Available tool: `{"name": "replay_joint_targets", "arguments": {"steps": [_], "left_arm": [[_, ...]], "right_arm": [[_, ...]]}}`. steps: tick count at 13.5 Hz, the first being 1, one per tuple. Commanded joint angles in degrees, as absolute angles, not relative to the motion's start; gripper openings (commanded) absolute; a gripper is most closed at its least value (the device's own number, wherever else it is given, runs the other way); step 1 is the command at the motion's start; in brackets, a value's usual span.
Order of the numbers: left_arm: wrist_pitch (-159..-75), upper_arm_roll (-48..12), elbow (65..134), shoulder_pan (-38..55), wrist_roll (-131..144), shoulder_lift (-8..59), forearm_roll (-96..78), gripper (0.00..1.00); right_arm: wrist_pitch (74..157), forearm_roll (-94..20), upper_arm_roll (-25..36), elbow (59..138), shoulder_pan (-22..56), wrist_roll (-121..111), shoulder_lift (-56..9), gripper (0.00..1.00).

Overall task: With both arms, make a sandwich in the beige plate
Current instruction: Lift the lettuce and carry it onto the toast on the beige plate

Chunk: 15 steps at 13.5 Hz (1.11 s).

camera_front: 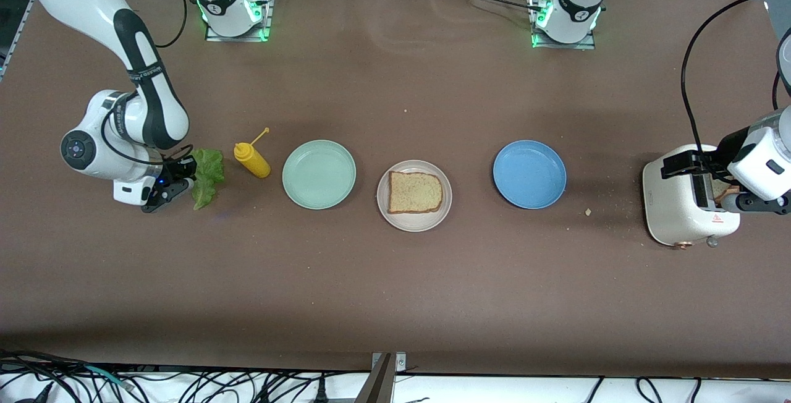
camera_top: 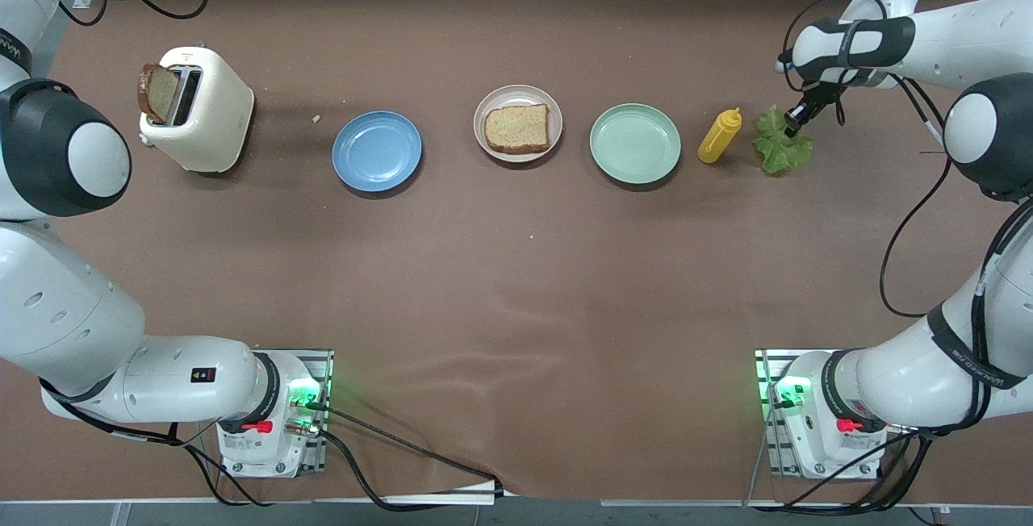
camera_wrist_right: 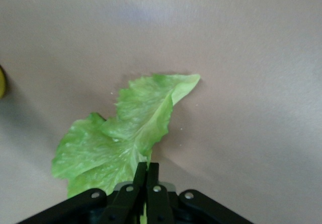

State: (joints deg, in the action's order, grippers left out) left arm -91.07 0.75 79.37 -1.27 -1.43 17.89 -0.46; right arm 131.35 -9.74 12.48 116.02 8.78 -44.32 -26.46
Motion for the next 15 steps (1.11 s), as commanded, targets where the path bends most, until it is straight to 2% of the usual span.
{"name": "replay_joint_targets", "arguments": {"steps": [1,8,11,15], "left_arm": [[-91.49,0.61,79.01,-1.32,-0.97,17.93,1.41,1.0],[-93.16,0.62,79.37,-3.51,-1.93,18.19,1.84,1.0],[-93.25,0.62,79.37,-3.6,-1.93,18.19,4.13,1.0],[-93.43,0.62,79.19,-4.74,-1.93,18.11,5.45,1.0]], "right_arm": [[123.87,-9.93,11.87,110.67,8.0,-45.27,-25.84,0.0],[102.43,-10.54,12.39,94.95,7.38,-44.48,-24.61,0.0],[92.22,-11.51,11.61,87.82,7.47,-32.4,-23.91,0.0],[91.49,-17.91,4.33,87.36,7.47,-13.58,-21.1,0.0]]}}
